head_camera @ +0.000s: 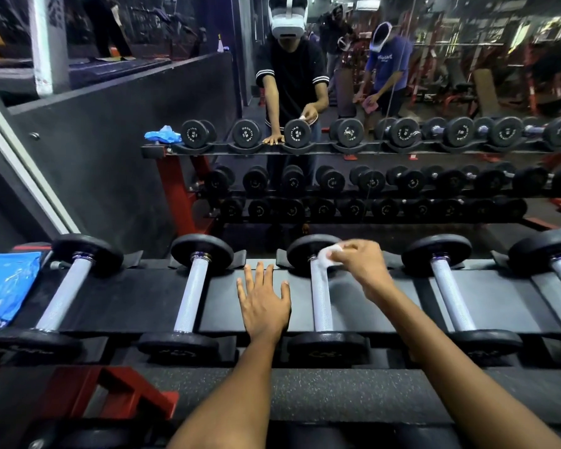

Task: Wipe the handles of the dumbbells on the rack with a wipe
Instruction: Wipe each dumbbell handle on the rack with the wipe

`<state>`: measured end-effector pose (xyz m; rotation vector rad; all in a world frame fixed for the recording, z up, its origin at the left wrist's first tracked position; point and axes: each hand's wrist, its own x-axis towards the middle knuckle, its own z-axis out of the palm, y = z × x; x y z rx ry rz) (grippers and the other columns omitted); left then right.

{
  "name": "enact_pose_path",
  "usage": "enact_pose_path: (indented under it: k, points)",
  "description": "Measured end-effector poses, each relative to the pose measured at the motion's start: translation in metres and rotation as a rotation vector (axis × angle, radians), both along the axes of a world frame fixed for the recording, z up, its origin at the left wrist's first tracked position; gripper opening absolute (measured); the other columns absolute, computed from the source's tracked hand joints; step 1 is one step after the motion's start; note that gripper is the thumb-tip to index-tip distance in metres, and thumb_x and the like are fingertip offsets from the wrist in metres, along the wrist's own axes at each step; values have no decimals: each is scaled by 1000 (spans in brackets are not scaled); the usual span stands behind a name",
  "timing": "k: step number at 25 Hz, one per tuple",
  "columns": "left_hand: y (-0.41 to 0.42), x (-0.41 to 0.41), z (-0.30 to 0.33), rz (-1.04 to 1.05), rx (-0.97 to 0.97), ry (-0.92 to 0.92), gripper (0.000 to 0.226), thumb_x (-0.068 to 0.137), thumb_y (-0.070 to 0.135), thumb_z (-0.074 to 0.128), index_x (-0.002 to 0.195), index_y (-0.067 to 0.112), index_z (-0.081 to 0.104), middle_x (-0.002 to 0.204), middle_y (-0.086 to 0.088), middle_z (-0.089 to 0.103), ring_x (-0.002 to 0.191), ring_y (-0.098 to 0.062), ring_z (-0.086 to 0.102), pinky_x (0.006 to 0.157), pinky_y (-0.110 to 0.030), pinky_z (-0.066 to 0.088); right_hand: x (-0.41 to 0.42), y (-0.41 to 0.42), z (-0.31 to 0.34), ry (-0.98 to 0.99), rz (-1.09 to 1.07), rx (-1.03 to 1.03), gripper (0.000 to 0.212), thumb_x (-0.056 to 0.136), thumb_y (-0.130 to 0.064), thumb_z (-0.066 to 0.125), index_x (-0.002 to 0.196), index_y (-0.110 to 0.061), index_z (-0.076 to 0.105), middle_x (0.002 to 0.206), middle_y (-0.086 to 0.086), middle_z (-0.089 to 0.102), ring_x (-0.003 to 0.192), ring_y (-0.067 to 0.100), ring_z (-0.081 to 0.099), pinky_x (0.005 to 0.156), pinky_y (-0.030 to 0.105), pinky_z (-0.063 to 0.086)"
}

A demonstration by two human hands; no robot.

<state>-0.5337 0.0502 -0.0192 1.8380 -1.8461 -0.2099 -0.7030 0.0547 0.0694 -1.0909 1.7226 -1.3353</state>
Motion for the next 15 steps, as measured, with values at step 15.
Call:
enact_pose_path:
  k: [15]
  points:
    - [-4, 1, -7, -2, -13, -20, 58, 97, 46, 39, 148, 20, 35, 159, 2, 24, 150, -18, 1, 121, -38, -5, 50, -27, 34, 2428, 1213, -25, 29, 92, -3, 39, 106, -10, 64, 116, 2, 64, 108, 22, 58, 95, 28, 37]
